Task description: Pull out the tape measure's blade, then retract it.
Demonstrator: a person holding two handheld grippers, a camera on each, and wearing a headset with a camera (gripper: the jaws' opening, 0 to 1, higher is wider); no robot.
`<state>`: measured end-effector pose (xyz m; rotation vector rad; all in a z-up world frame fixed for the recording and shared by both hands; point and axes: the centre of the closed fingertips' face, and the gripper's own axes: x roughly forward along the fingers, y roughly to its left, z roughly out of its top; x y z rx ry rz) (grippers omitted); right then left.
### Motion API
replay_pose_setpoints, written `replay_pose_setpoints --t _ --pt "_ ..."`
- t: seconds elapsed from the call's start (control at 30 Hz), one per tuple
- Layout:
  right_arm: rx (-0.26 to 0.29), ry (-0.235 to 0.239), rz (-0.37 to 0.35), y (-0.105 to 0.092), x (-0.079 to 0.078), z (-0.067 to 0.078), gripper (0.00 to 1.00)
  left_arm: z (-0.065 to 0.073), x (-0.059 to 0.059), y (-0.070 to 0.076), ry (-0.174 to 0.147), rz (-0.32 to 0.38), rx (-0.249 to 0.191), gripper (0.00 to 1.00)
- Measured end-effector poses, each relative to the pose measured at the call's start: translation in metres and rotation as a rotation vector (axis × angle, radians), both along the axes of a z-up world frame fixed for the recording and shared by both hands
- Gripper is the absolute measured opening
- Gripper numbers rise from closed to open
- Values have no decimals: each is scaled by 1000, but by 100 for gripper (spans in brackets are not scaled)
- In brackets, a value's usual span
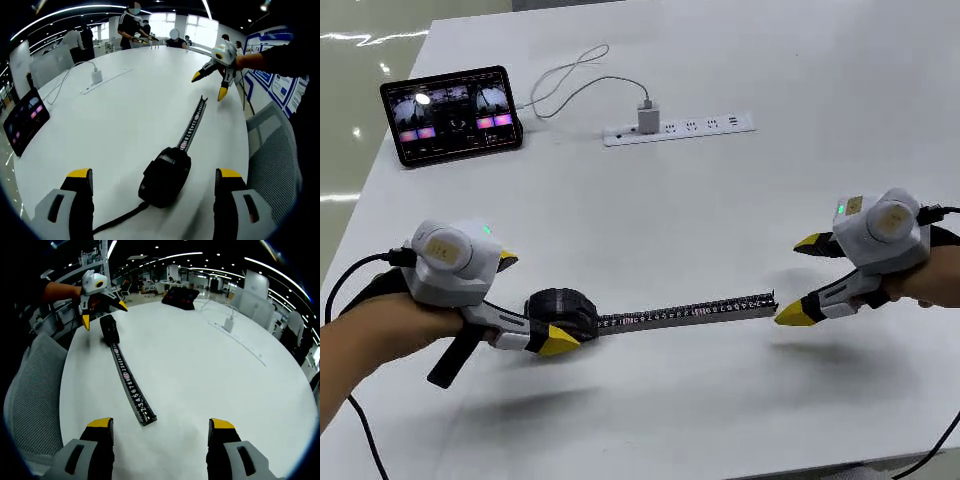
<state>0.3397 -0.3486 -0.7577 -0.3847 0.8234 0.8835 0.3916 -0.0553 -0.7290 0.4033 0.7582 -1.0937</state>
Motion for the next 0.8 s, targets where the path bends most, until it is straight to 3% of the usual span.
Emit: replay_pose_setpoints --t 0.07,0.2,0.4,0.5,0.6,0.63,0.7,0.8 --pt "4 -1 -13 -2 -2 0 77 0 1 3 -6 30 -14 99" --pt "17 -6 -33 -4 -7 1 80 -7 -1 12 26 78 -3 99" --pt "50 -56 -111 -16 -6 9 90 -4 -4 24 8 156 -57 99" --pt "64 -66 -133 -19 -8 11 91 -3 -3 33 -7 205 -79 99" --pt "64 -72 -152 -23 -13 12 94 -3 -4 46 -70 215 -54 99" --pt "63 -73 -153 -23 -14 12 95 -3 -6 48 -78 217 -48 99" --pt "60 -77 -161 -26 -18 12 95 -2 -11 51 -66 226 -69 99" --pt "70 -90 -176 -29 -22 16 97 0 -17 55 -83 234 -88 99"
